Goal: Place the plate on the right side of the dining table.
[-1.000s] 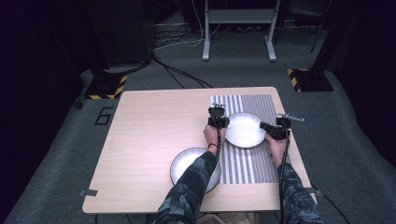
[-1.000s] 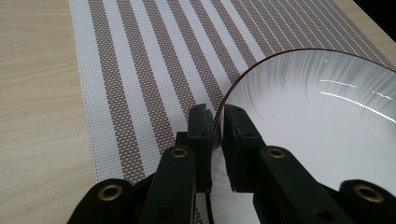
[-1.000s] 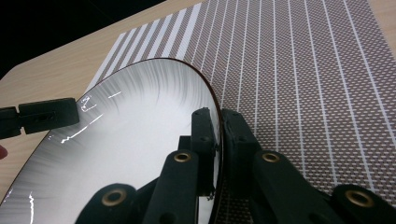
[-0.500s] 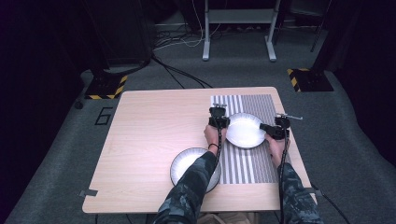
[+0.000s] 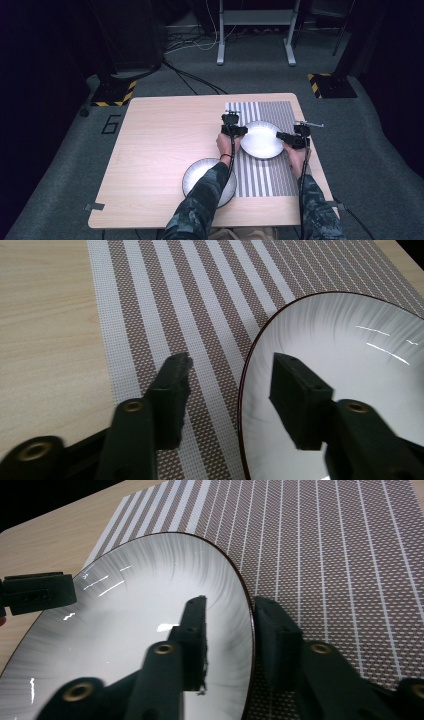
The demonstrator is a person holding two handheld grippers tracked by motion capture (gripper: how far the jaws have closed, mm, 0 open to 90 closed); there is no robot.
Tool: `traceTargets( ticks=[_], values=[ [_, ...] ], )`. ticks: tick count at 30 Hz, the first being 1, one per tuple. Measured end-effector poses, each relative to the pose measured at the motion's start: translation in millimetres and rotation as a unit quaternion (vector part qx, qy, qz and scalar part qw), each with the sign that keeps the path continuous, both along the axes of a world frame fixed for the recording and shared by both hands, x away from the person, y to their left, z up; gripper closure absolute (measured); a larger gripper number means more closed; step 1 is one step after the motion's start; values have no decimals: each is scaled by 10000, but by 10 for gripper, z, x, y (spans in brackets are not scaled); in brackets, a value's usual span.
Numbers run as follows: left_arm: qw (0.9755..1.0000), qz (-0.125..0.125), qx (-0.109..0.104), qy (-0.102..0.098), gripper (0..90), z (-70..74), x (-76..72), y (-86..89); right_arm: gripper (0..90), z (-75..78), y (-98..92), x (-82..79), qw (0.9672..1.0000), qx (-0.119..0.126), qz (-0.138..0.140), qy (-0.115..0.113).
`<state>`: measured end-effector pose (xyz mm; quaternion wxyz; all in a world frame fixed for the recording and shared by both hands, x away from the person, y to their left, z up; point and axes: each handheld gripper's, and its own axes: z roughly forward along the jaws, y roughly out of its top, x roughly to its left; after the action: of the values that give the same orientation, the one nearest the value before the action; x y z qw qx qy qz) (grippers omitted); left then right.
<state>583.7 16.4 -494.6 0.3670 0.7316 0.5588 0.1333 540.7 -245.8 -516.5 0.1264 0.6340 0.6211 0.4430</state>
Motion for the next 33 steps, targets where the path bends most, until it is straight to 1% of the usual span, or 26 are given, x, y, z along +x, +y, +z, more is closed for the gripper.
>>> traceTargets(
  ticks=[1,2,3,4,5,6,7,8,10,11,12,13,15,17,18,20,22,23,25,26,29,30,31,33],
  values=[
    [10000,-33,-5,18,444,11,-3,12,631,8,3,0,10000,8,22,0],
    [10000,-40,-20,23,408,25,-10,18,596,16,5,-6,10000,22,63,6],
    [10000,-40,-20,23,379,25,-10,18,596,16,5,-6,10000,22,63,6],
    [9999,-105,-81,23,350,58,-27,43,480,32,4,-16,9999,2,120,12],
    [9999,-105,-81,23,332,58,-27,43,445,40,5,-23,9999,-1,130,35],
    [9998,-142,-142,44,309,89,-56,63,383,47,2,-34,9999,-34,149,1],
    [9997,-195,-138,61,288,105,-73,73,323,58,4,-48,9999,-43,149,20],
    [9996,-247,-138,92,267,122,-92,82,283,70,3,-65,9999,-13,168,39],
    [9993,-350,-130,94,229,158,-129,99,200,88,7,-97,9997,-43,220,55],
    [9991,-376,-141,96,208,177,-149,102,177,97,6,-115,9996,-66,286,25],
    [9990,-426,-123,99,193,198,-171,109,153,111,14,-134,9994,-128,304,41],
    [9990,-426,-123,99,179,198,-171,109,143,122,21,-150,9993,-180,325,46],
    [9983,-576,-114,45,156,269,-232,142,102,144,25,-186,9990,-235,370,77],
    [9980,-622,-95,25,145,293,-254,153,87,158,27,-203,9989,-210,399,103],
    [9976,-689,-108,-18,143,338,-303,177,58,196,33,-243,9985,-268,464,119],
    [9968,-796,-50,-50,126,380,-352,218,42,230,38,-278,9981,-285,536,107],
    [9962,-859,-2,-114,123,416,-401,270,34,269,57,-335,9973,-458,572,31],
    [9960,-885,-27,-126,121,432,-428,299,29,283,63,-363,9968,-524,596,13],
    [9957,-910,-9,-160,118,443,-452,331,23,291,66,-389,9966,-524,635,30],
    [9955,-926,-13,-195,118,459,-510,403,20,306,69,-444,9960,-568,696,8],
    [9954,-930,-27,-242,115,478,-599,507,11,347,71,-530,9953,-597,767,-23],
    [9954,-930,-27,-242,111,478,-599,507,9,368,72,-557,9947,-656,794,-71],
    [9951,-950,-40,-276,109,500,-659,584,7,390,79,-587,9943,-706,787,-112],
    [9946,-974,-24,-361,104,521,-722,668,2,439,84,-645,9939,-717,821,-150]
  ],
)
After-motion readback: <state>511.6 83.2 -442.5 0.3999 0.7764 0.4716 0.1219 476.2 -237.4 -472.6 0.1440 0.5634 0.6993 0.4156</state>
